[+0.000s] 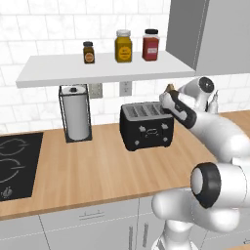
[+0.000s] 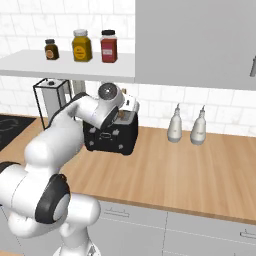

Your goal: Start the toaster. Once the lever pops up, take the bread to the plate on the dining counter.

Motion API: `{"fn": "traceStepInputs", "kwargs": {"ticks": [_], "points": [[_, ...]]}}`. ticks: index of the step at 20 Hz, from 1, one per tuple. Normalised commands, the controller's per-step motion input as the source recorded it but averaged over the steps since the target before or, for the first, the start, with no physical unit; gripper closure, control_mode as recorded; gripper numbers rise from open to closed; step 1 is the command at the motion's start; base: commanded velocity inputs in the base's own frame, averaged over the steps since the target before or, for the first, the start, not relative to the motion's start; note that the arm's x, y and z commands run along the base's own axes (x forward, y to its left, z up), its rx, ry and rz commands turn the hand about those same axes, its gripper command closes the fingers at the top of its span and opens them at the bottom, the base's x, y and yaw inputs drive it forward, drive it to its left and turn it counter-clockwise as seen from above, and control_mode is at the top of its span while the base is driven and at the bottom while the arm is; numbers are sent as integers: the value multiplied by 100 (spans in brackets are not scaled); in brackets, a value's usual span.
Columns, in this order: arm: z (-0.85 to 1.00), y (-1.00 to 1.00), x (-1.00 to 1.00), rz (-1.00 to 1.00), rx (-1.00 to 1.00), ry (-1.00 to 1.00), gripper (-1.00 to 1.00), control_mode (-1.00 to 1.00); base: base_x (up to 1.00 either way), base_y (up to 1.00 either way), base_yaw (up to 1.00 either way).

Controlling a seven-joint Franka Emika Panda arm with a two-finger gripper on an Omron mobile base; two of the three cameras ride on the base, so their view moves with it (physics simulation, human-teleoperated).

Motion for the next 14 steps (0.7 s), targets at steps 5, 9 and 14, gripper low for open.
{"fn": "traceStepInputs", "kwargs": {"ticks": [5, 9, 14], "points": [[36, 0, -100, 0, 2, 0, 100, -100, 0, 0, 0], [26, 23, -100, 0, 0, 3, 100, -100, 0, 0, 0], [7, 25, -100, 0, -1, 0, 100, -100, 0, 0, 0]]}}
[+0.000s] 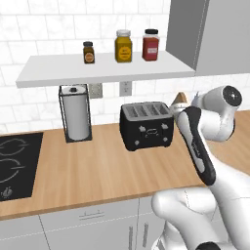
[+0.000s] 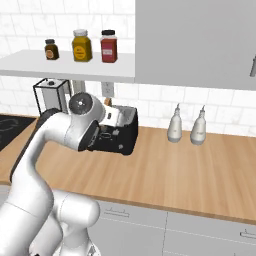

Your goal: Start the toaster. Once the lever pops up, take the bread to the plate on the dining counter.

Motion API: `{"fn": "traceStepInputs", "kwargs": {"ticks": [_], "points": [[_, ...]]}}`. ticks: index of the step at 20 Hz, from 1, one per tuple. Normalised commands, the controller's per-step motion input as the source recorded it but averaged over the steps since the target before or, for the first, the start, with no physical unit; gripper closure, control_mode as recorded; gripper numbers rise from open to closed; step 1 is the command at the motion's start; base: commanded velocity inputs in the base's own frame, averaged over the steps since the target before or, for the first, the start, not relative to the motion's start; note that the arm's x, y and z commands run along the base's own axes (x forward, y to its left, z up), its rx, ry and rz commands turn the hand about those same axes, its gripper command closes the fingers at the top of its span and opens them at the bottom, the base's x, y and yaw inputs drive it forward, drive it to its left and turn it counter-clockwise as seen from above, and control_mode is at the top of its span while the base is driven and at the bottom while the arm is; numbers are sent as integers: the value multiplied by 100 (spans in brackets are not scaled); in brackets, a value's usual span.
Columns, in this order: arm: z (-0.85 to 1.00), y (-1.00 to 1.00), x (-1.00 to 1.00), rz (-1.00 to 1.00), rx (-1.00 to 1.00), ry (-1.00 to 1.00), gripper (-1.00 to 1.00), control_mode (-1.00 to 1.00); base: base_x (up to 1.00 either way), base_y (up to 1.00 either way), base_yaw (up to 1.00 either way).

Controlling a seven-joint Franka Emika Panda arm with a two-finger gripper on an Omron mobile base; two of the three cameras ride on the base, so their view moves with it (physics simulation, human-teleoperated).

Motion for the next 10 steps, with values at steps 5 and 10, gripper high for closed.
{"fn": "traceStepInputs", "kwargs": {"ticks": [5, 10], "points": [[0, 10, -100, 0, -3, 0, 100, -100, 0, 0, 0], [1, 0, -70, 0, -1, 1, 100, -100, 0, 0, 0]]}}
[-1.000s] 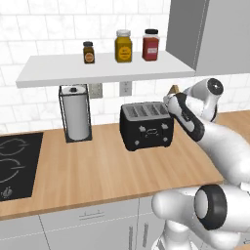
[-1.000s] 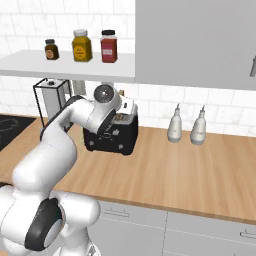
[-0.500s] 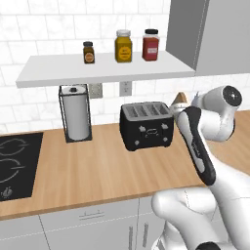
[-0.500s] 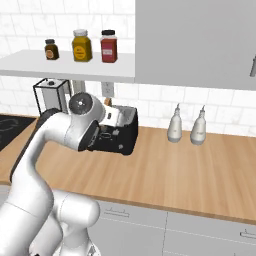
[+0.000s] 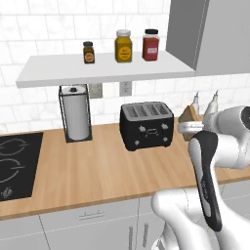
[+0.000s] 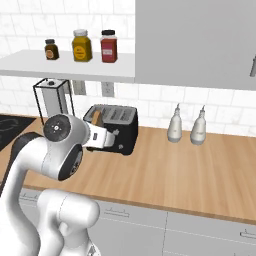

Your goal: Start the toaster. Once the lever pops up, take the bread to the plate on the dining counter.

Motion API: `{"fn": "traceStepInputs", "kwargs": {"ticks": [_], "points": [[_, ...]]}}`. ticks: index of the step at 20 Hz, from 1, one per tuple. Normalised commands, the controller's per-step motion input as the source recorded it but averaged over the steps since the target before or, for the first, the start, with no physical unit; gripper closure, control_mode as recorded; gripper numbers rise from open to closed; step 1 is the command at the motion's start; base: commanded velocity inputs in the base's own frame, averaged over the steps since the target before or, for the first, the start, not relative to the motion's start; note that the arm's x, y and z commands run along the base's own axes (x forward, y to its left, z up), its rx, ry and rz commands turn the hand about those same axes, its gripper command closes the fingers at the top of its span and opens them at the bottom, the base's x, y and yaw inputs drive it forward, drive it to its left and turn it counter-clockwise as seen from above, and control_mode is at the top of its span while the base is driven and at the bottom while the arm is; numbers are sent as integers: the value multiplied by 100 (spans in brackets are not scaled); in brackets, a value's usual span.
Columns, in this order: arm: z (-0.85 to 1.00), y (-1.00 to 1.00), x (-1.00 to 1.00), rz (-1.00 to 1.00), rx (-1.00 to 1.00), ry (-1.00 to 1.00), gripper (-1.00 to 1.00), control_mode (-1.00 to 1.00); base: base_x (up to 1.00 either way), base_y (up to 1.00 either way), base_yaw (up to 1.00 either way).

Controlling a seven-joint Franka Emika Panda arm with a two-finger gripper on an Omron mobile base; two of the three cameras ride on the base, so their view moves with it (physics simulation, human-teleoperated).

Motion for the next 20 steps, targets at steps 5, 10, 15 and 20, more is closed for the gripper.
{"fn": "traceStepInputs", "kwargs": {"ticks": [5, 10, 15, 20], "points": [[0, 0, -1, 0, 0, 0, 100, -100, 0, 0, 0], [0, 0, 0, 0, 0, 0, 100, -100, 0, 0, 0], [-1, 0, -35, 2, 0, 4, 100, 100, -36, 0, 6], [0, 0, 0, 0, 0, 0, 100, 100, -74, 10, 75]]}}
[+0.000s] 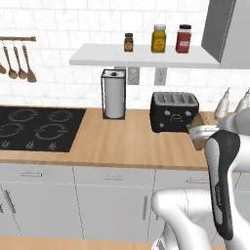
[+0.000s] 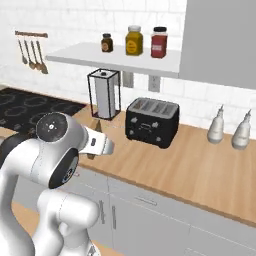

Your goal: Start the toaster. Once the lever pops up, take the bread to the plate on the dining counter.

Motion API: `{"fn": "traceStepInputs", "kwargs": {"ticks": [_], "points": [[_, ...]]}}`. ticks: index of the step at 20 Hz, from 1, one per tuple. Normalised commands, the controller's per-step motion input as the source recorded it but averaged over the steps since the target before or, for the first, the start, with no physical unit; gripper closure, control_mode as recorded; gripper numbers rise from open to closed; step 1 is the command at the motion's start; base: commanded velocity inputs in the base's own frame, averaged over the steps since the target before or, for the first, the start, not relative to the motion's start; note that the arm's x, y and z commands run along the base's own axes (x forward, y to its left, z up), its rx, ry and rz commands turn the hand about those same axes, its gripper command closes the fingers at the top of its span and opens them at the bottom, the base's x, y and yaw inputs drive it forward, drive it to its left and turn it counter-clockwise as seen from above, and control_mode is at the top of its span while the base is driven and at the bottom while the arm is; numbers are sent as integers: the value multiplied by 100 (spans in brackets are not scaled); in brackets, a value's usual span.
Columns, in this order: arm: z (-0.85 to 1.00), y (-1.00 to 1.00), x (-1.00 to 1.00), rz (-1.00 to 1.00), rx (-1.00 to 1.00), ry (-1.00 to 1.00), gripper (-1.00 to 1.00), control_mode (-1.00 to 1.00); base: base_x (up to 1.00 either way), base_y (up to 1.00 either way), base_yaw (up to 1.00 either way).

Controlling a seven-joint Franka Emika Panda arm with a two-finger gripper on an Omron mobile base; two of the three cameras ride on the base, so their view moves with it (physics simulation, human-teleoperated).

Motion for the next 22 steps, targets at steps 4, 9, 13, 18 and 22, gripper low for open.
{"fn": "traceStepInputs", "kwargs": {"ticks": [4, 9, 13, 18, 22], "points": [[0, 0, 0, 0, 0, 0, 100, 100, -15, 2, 100], [0, 0, 0, 0, 0, 0, 100, 100, -7, 0, 100], [0, 0, 0, 0, 0, 0, 100, 100, -7, 0, 100], [0, 0, 0, 0, 0, 0, 100, 100, -7, 0, 100], [0, 0, 0, 0, 0, 0, 100, 100, -7, 0, 100]]}}
